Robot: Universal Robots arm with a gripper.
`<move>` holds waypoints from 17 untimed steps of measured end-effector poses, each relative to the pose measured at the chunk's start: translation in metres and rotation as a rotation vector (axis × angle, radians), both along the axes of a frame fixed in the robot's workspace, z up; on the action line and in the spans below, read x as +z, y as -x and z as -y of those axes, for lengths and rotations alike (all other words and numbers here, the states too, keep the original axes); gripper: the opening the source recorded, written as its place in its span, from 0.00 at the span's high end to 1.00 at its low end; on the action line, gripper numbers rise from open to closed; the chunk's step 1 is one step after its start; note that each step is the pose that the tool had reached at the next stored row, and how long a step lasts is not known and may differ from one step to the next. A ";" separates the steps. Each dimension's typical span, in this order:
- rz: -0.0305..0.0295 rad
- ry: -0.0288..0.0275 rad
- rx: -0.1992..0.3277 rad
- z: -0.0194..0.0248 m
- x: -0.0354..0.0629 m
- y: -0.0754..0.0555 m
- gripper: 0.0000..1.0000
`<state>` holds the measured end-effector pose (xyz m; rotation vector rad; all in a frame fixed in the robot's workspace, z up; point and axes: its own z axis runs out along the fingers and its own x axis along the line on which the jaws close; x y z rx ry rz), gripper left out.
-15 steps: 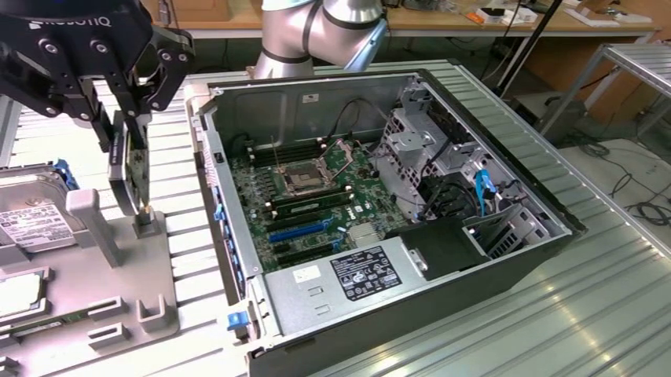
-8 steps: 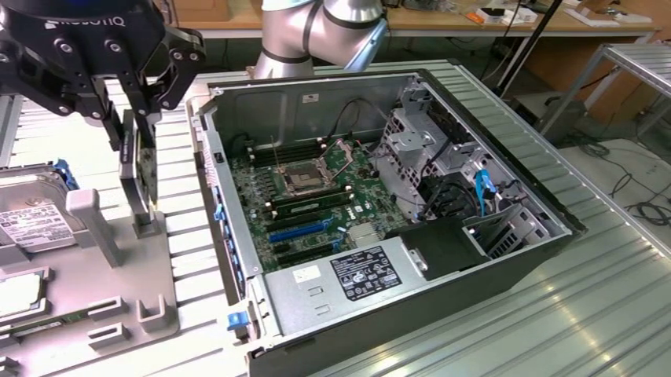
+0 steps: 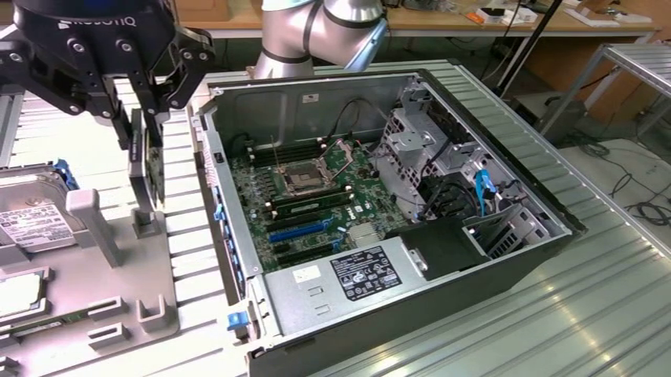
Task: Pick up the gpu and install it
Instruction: 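Pick up the gpu and move the gpu toward the slot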
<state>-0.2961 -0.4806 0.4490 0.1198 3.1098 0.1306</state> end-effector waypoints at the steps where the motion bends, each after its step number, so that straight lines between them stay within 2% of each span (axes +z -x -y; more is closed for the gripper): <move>1: 0.0000 -0.0001 0.000 0.0000 0.0000 -0.001 0.73; 17: 0.0000 0.0000 0.000 -0.0001 0.0000 -0.009 0.73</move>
